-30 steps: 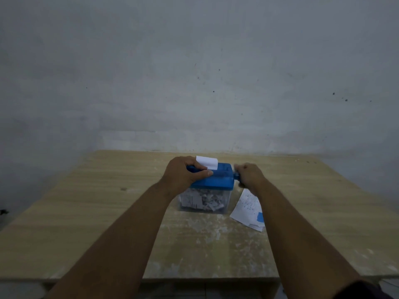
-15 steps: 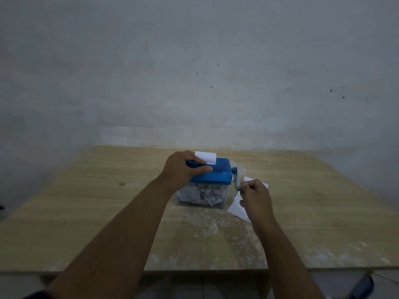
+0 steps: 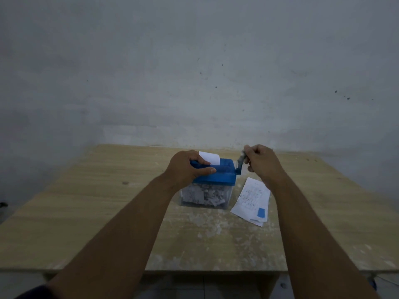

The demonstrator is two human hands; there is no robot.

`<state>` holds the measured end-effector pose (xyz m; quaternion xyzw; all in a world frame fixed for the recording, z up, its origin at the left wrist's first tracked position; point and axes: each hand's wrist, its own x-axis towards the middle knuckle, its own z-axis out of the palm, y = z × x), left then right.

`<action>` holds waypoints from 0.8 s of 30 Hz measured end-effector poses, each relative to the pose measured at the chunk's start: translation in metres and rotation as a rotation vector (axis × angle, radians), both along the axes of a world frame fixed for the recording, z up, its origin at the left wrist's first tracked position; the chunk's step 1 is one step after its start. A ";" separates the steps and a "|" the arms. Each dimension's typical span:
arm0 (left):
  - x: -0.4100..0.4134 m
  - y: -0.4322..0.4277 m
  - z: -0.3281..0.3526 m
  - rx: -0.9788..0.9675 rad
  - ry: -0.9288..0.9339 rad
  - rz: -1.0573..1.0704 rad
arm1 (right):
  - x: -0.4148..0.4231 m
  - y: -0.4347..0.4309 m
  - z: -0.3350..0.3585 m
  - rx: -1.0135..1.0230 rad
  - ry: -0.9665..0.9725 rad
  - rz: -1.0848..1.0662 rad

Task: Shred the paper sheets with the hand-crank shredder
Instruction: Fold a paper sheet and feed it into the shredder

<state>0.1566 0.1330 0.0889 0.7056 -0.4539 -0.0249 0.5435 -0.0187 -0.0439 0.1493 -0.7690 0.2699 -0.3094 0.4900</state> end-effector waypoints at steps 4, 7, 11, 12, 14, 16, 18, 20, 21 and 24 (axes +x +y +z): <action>0.000 0.000 -0.001 0.001 0.004 0.014 | 0.034 -0.025 -0.010 -0.016 0.107 -0.039; -0.002 0.002 -0.001 0.002 -0.003 0.012 | 0.045 -0.033 -0.043 -0.002 0.332 -0.026; -0.002 0.002 -0.004 -0.012 0.015 0.020 | 0.027 -0.024 -0.084 0.208 0.270 0.012; -0.003 0.001 -0.004 -0.013 0.016 0.022 | 0.022 -0.021 -0.091 0.213 0.248 0.007; -0.004 0.001 -0.004 -0.018 0.017 0.026 | 0.010 -0.012 -0.101 0.212 0.205 0.015; -0.007 0.000 -0.004 -0.020 0.025 0.027 | -0.005 -0.001 -0.105 0.202 0.191 0.028; -0.008 0.000 -0.003 -0.023 0.038 0.032 | -0.021 0.013 -0.102 0.168 0.144 0.036; -0.009 0.000 -0.002 -0.028 0.049 0.036 | -0.036 0.026 -0.093 0.112 0.054 0.032; -0.010 0.000 -0.002 -0.028 0.050 0.035 | -0.042 0.031 -0.086 0.084 0.003 0.028; -0.011 0.002 0.001 -0.011 0.042 0.028 | -0.048 0.037 -0.057 0.039 -0.096 0.034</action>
